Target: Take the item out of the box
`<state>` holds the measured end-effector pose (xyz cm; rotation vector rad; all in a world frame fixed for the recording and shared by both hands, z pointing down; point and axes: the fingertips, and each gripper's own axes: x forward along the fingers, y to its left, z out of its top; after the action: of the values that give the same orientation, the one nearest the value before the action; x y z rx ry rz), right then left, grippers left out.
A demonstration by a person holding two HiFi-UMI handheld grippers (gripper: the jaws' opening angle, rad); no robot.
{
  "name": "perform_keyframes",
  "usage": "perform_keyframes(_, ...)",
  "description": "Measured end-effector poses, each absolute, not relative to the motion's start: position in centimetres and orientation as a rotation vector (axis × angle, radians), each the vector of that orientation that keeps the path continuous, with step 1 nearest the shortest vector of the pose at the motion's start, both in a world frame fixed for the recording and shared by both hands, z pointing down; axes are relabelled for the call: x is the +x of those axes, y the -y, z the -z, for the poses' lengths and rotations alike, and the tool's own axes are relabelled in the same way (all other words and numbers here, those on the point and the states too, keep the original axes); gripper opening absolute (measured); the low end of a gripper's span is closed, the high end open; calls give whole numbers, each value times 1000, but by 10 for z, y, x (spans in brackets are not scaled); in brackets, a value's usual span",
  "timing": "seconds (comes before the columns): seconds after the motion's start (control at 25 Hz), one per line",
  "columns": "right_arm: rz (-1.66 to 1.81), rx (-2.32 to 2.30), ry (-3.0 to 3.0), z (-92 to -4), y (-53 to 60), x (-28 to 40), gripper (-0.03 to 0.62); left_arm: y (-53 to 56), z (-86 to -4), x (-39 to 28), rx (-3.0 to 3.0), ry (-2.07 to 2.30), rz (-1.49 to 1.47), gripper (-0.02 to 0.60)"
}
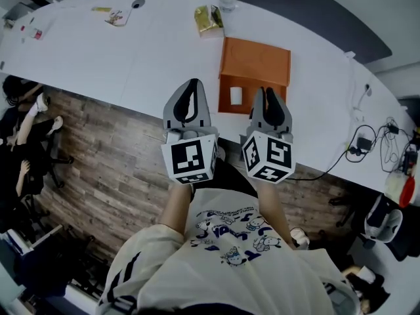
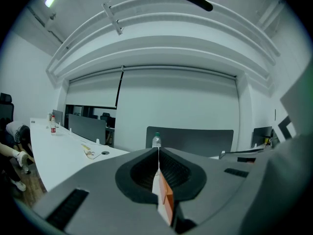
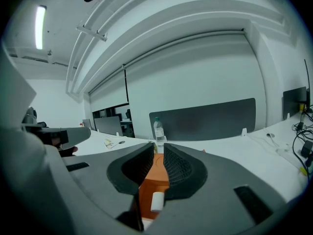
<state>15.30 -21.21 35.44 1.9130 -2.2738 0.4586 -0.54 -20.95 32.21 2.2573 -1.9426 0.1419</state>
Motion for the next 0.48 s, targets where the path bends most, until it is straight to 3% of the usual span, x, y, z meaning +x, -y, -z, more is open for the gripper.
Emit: perform_keyframes(0.48,-529,1912,2181,-386,247,146,63,247,-359,-12,2245,1849,-220,19)
